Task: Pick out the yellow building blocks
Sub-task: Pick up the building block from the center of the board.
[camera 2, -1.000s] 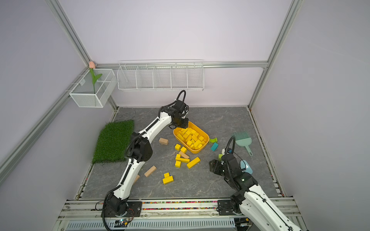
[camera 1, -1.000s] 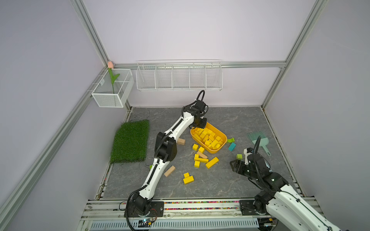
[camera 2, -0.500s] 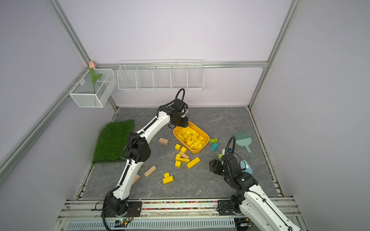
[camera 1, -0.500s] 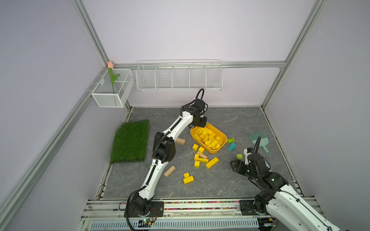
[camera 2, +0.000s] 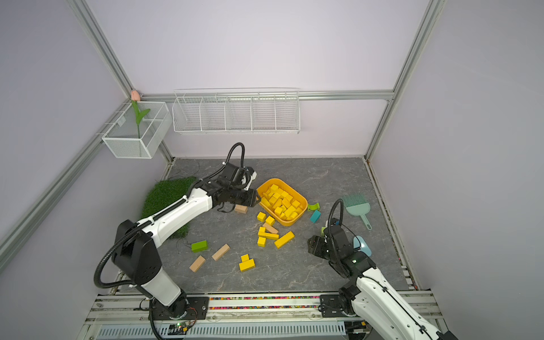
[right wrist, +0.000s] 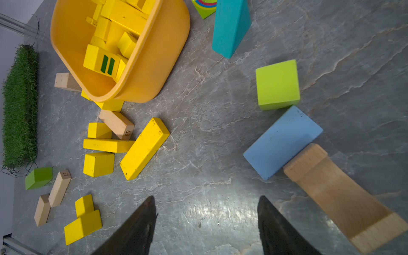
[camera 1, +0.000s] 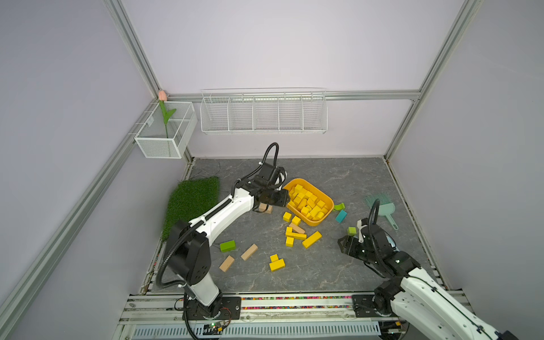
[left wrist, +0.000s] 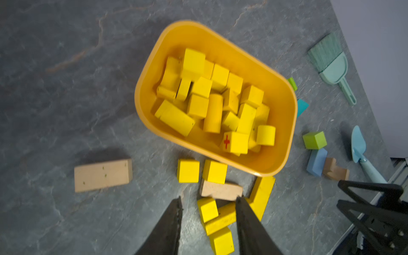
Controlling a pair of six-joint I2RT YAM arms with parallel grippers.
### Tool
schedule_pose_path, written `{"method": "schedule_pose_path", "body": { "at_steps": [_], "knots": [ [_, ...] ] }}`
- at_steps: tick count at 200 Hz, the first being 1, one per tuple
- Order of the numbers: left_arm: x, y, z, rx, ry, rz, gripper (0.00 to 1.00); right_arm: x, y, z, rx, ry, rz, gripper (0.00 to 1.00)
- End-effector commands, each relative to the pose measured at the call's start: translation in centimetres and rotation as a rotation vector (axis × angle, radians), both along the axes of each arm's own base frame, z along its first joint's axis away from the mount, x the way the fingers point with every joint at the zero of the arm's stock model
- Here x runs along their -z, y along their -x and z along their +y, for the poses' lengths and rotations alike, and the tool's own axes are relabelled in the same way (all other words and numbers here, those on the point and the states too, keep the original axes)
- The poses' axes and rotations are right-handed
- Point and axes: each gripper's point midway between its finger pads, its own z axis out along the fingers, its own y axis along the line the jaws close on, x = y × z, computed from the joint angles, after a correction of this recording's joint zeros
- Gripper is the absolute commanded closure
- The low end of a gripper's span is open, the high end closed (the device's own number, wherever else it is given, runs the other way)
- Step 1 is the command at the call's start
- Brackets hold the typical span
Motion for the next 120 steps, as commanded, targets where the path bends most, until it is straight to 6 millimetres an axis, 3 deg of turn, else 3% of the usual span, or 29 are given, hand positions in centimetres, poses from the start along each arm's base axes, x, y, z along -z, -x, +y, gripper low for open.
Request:
{"method": "schedule_pose_path", "body": {
  "at_steps": [1,29,64,83,120],
  "knots": [
    [0.0,1.1,1.0,-0.021,0.063,-0.07,0.57,-1.1,-0.3,0.6,-0.026,-0.018,-0.005,0.27],
    [1.3,3.3,3.0,-0.048,0.132,-0.143,0.58,-1.3,-0.5,1.6,-0.066,-0.038,0.006,0.26],
    [-1.8,4.6,5.9,-0.143,0.236,-0.309,0.56,-1.6,-0.9,3.5,-0.154,-0.054,0.042,0.26],
    [-2.9,5.4,7.2,-0.178,0.284,-0.375,0.47,-1.5,-1.1,4.7,-0.203,-0.044,0.051,0.26],
    [-3.5,6.1,8.5,-0.215,0.305,-0.42,0.4,-1.2,-0.9,8.4,-0.342,0.053,0.081,0.27]
  ]
}}
